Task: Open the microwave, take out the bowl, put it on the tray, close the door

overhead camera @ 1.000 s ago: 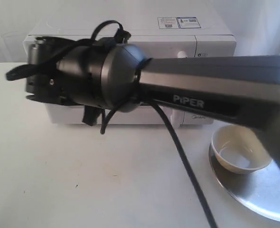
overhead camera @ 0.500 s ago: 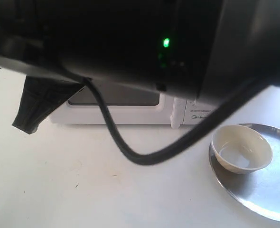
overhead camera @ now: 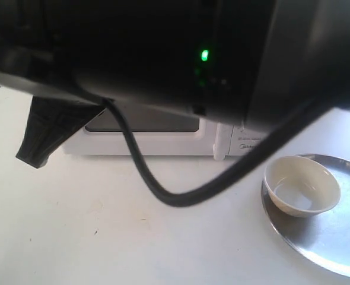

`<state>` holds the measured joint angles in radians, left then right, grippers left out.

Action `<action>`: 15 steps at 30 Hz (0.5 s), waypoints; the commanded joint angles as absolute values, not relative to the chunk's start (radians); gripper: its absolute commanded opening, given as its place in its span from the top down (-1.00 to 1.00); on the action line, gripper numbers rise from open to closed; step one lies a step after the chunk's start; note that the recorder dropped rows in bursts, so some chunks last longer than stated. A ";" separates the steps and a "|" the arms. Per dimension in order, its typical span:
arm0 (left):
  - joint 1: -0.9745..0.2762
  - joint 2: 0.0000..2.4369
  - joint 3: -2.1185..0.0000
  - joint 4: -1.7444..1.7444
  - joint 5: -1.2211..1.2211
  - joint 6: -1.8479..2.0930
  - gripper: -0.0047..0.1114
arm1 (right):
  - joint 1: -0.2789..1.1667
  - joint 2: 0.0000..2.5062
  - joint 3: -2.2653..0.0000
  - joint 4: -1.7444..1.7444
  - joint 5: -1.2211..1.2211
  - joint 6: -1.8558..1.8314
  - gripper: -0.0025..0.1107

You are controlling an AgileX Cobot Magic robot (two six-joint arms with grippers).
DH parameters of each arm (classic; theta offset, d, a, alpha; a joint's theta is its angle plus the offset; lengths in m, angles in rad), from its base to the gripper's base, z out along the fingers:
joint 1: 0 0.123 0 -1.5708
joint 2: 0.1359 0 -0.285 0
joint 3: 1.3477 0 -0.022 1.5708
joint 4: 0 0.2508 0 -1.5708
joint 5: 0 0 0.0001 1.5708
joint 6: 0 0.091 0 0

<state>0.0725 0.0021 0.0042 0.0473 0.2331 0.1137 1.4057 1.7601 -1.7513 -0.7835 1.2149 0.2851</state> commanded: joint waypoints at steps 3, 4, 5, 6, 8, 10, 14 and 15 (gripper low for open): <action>0.069 0.000 0.000 0.045 0.232 0.109 0.92 | 1.394 1.732 -1.715 -0.741 1.221 0.291 0.96; 0.069 0.000 0.000 0.045 0.232 0.109 0.92 | 1.394 1.725 -1.704 -0.728 1.221 0.291 0.96; 0.069 0.000 0.000 0.045 0.232 0.109 0.92 | 1.394 1.715 -1.692 -0.712 1.221 0.291 0.96; 0.069 0.000 0.000 0.045 0.232 0.109 0.92 | 1.394 1.699 -1.671 -0.696 1.221 0.291 0.96; 0.069 0.000 0.000 0.045 0.232 0.109 0.92 | 1.394 1.666 -1.637 -0.655 1.218 0.291 0.96; 0.069 0.000 0.000 0.045 0.232 0.109 0.92 | 1.394 1.605 -1.556 -0.603 1.099 0.291 0.96; 0.069 0.000 0.000 0.045 0.232 0.109 0.92 | 1.343 1.436 -1.327 -0.350 0.784 0.291 0.96; 0.069 0.000 0.000 0.045 0.232 0.109 0.92 | 1.305 1.374 -1.236 -0.265 0.660 0.291 0.96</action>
<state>0.0725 0.0021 0.0042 0.0473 0.2331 0.1137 1.3490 1.4555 -1.3381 -0.3782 0.8236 0.2857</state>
